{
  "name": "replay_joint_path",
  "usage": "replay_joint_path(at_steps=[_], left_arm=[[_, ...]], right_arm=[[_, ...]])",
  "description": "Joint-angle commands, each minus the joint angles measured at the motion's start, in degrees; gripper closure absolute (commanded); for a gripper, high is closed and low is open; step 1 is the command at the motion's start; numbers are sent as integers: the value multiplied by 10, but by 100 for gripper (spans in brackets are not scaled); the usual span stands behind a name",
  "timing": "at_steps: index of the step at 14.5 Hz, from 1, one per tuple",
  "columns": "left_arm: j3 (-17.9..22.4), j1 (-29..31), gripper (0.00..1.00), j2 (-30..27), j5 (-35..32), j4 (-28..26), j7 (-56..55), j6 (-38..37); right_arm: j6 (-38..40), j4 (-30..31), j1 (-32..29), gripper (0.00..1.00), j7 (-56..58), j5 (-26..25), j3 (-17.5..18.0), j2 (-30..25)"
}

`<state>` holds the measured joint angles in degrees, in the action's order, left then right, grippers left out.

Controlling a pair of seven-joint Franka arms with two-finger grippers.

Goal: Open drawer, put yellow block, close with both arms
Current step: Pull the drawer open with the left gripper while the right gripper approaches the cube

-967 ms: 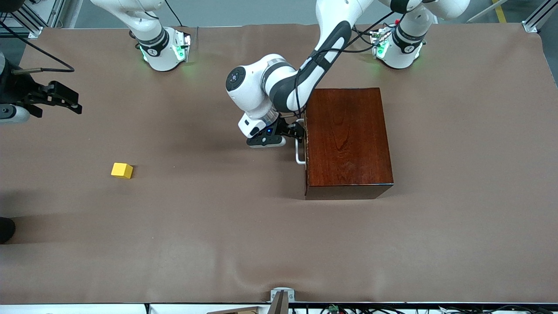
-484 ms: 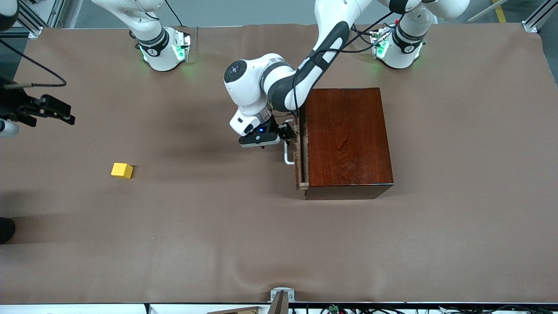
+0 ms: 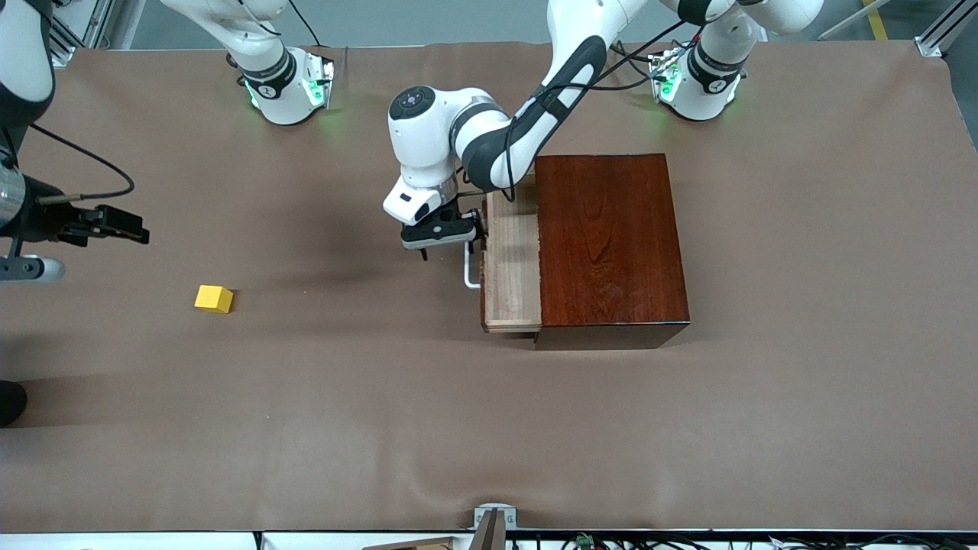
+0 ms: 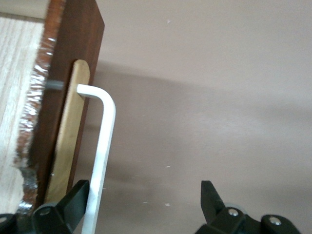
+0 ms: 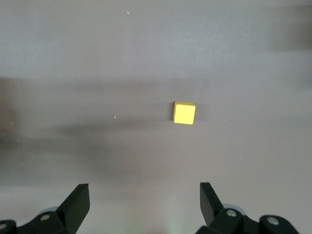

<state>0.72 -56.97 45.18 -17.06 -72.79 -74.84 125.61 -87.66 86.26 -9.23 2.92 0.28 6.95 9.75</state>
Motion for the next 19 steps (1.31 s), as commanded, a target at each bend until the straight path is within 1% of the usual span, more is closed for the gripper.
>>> replay_joint_path(at_steps=[1, 6, 11, 13, 15, 17, 19], left_arm=[[-3, -3, 0, 17, -9, 23, -36, 31], [1, 1, 0, 21, -9, 23, -36, 74], [4, 4, 0, 12, -10, 18, -34, 69], [4, 0, 0, 5, -13, 17, -35, 29], [0, 0, 0, -6, -10, 19, -32, -18], [1, 0, 0, -36, -10, 18, -31, -53], [0, 0, 0, -61, -10, 18, -30, -90]], right_arm=[[-14, -6, -19, 0, 2, -3, 9, 18], [-36, -1, -25, 0, 1, -2, 9, 39], [-47, 2, -33, 0, 2, -4, 8, 74], [-62, 8, -33, 0, 1, -16, 8, 88], [-100, 42, -36, 0, 0, -25, 8, 90], [-141, 75, -43, 0, 0, -25, 8, 90], [-161, 90, -53, 0, 0, -25, 8, 97]])
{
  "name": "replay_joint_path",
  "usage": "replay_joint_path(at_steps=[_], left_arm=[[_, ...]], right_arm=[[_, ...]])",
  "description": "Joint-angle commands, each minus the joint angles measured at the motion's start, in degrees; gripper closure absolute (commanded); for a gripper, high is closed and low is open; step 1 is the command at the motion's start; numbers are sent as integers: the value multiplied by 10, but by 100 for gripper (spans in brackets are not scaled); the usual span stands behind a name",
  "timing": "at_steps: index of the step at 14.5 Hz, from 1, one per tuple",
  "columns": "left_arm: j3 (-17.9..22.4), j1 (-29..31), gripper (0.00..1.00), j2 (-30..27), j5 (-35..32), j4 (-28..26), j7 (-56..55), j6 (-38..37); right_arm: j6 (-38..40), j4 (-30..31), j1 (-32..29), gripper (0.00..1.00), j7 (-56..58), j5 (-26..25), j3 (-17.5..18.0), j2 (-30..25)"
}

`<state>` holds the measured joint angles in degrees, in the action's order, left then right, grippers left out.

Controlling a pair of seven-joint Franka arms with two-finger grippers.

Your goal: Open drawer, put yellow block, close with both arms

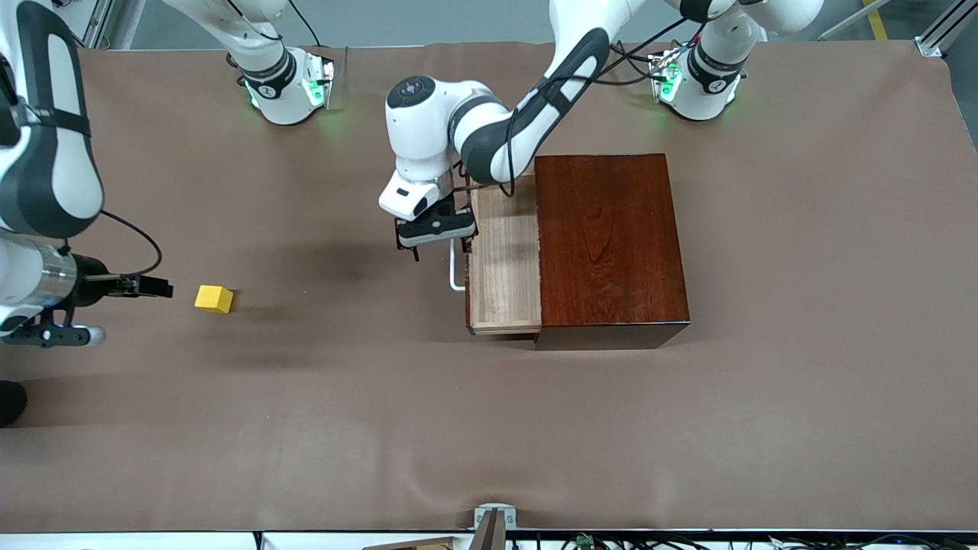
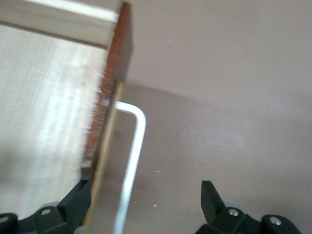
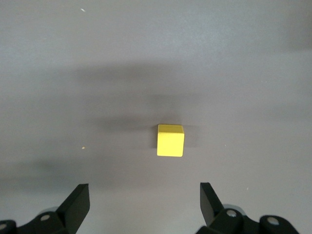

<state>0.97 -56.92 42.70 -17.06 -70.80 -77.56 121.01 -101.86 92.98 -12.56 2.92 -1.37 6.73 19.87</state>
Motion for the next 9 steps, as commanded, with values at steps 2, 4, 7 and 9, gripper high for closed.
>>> replay_joint_path(at_steps=[2, 4, 7, 9], left_arm=[[0, 5, 0, -77, -11, -2, 0, -61], [2, 21, 0, -118, -13, -11, 21, -89], [1, 67, 0, -181, -12, -27, 73, -164], [2, 94, 0, -217, -12, -40, 114, -204]], right_arm=[[-43, 40, -28, 0, 0, -8, 10, 5], [-73, 68, -32, 0, 0, -8, 10, 5], [-126, 111, -41, 0, 0, -8, 10, 7], [-161, 135, -36, 0, -4, -8, 10, 6]])
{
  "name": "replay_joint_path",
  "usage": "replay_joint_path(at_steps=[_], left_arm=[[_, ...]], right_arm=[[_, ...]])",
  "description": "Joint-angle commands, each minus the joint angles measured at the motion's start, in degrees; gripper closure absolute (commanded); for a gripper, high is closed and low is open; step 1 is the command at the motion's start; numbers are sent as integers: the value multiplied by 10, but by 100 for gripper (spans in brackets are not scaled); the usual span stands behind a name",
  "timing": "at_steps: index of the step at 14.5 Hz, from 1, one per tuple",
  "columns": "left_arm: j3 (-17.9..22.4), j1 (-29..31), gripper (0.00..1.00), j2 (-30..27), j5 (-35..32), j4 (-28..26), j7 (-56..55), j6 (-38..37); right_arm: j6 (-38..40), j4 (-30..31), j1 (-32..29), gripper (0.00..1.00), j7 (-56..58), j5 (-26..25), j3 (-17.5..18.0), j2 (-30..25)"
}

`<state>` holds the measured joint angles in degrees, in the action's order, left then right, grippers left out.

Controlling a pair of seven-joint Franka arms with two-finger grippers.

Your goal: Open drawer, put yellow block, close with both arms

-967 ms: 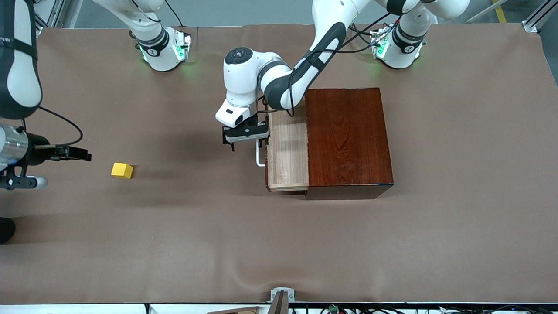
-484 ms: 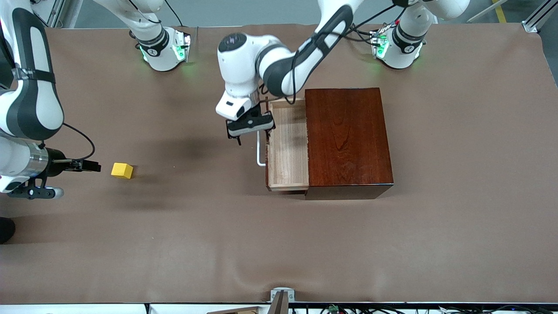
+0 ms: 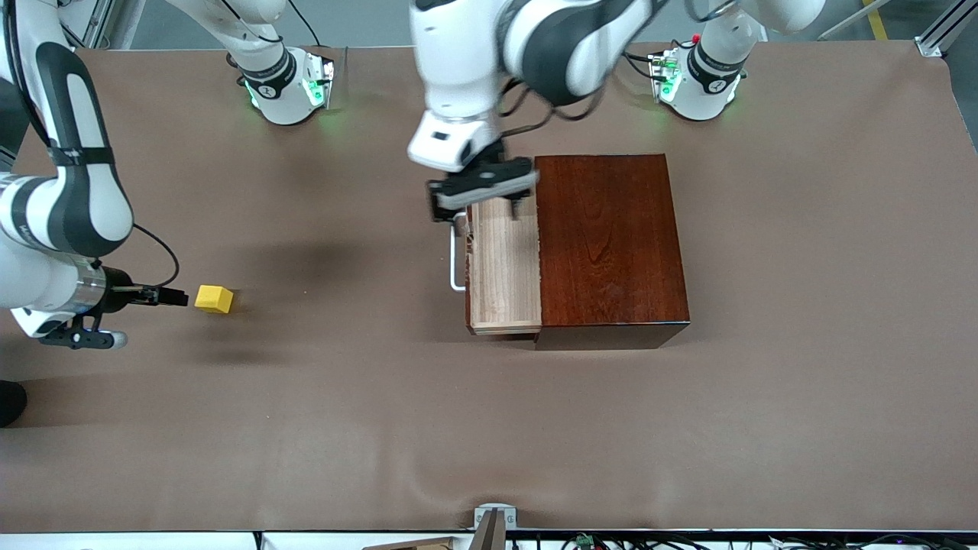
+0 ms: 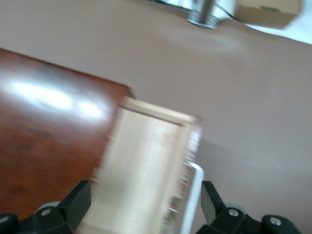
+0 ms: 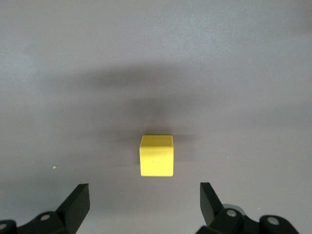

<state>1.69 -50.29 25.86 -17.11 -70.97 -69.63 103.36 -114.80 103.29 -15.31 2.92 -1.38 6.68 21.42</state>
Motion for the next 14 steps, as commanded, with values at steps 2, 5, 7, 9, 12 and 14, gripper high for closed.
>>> replay_joint_path(at_steps=[2, 5, 7, 9, 12, 14], left_arm=[[-8, 65, 0, -75, -10, -39, 83, -61], [-9, 110, 0, -97, 26, -43, 125, -73], [-10, 150, 0, -108, 37, -43, 161, -90], [-10, 196, 0, -117, 60, -41, 220, -93], [-11, 263, 0, -138, 100, -40, 255, -124], [-10, 295, 0, -155, 106, -45, 323, -147]], right_arm=[[-46, 44, -8, 0, -22, -8, 11, -9], [-58, 45, -13, 0, -29, -8, 11, 8], [-81, 67, -13, 0, -30, -8, 11, 10], [-140, 102, -12, 0, -30, -8, 11, 10], [-179, 128, -13, 0, -30, -8, 11, 12], [-204, 136, -20, 0, -30, -8, 7, 21]])
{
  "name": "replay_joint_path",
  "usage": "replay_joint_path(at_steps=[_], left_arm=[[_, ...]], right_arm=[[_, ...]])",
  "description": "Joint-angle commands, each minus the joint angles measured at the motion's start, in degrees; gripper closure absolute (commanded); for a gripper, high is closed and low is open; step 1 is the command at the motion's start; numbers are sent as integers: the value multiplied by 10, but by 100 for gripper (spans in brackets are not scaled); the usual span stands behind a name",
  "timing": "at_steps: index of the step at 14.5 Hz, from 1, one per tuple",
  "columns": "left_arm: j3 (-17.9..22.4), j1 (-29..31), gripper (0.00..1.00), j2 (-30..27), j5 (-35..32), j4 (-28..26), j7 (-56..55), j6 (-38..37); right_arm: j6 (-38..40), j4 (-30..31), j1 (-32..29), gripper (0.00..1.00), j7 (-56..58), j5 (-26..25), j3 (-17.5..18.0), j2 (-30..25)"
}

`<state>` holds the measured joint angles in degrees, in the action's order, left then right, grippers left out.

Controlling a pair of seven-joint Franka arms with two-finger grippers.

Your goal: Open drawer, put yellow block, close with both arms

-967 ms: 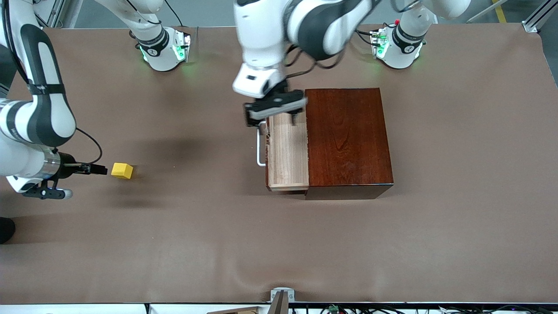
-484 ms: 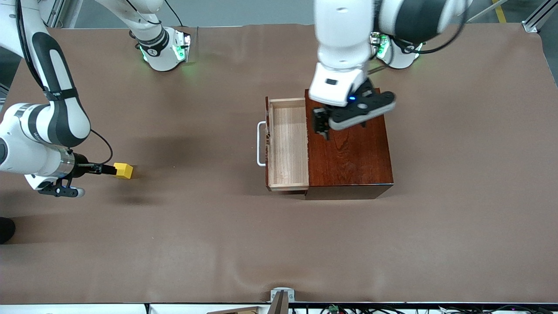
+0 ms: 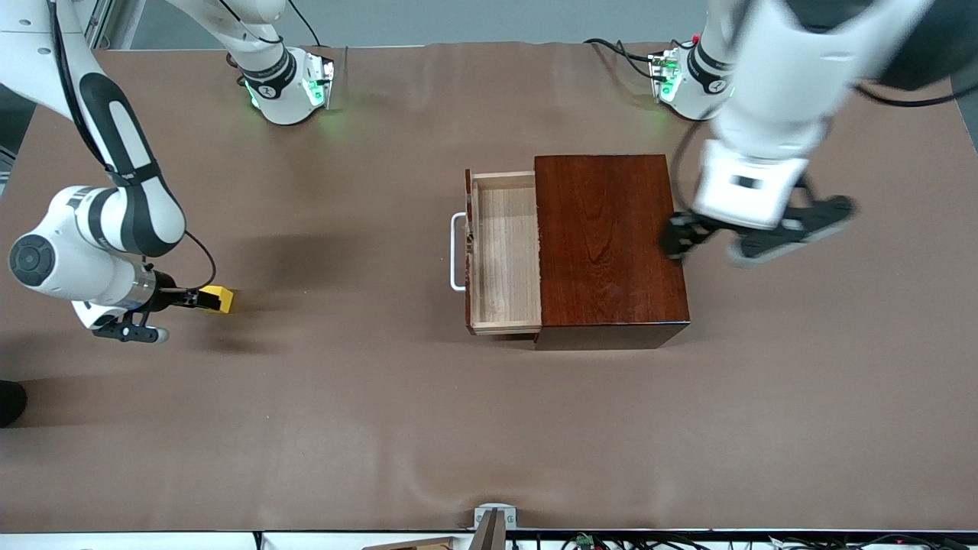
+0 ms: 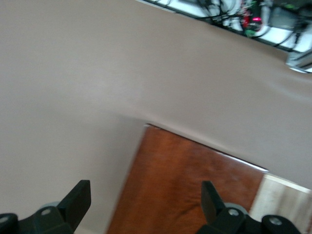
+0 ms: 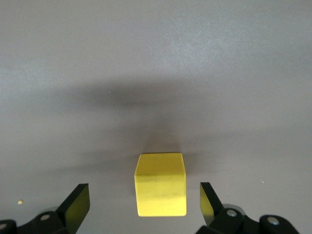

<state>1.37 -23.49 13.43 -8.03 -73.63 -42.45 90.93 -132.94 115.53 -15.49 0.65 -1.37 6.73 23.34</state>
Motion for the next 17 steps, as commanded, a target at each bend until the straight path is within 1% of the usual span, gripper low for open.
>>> replay_joint_path(at_steps=[1, 3, 5, 6, 7, 9, 10, 11, 12, 15, 17], left_arm=[[-8, 51, 0, -34, 23, -20, 101, -27], [-15, 85, 0, -48, 41, -22, 157, -39], [-16, 100, 0, -56, 46, -25, 217, -58], [-16, 107, 0, -60, 46, -31, 234, -60], [-16, 114, 0, -78, 47, -51, 243, -61], [-16, 130, 0, -117, 48, -111, 273, -39], [-21, 141, 0, -135, 48, -134, 290, -31], [-34, 149, 0, -147, 49, -150, 300, -30], [-40, 160, 0, -159, 48, -164, 307, -29], [-77, 192, 0, -190, 49, -198, 328, -17], [-80, 195, 0, -201, 50, -201, 344, -22]], right_arm=[[-24, 16, -23, 0, -7, -8, 7, 5], [-41, 31, -21, 0, -7, -8, 7, 6], [-61, 46, -24, 0, -7, -8, 7, 7], [-63, 52, -23, 4, -7, -8, 7, 7], [-72, 58, -22, 12, -7, -7, 7, 7], [-85, 65, -24, 30, -5, -8, 7, 7], [-82, 65, -26, 70, 0, -8, 7, 7], [-84, 65, -24, 89, -6, -7, 7, 7], [-80, 64, -26, 100, -6, -7, 7, 7], [-68, 63, -23, 100, -7, -7, 7, 0], [-19, 48, -19, 100, -11, 1, 11, -7]])
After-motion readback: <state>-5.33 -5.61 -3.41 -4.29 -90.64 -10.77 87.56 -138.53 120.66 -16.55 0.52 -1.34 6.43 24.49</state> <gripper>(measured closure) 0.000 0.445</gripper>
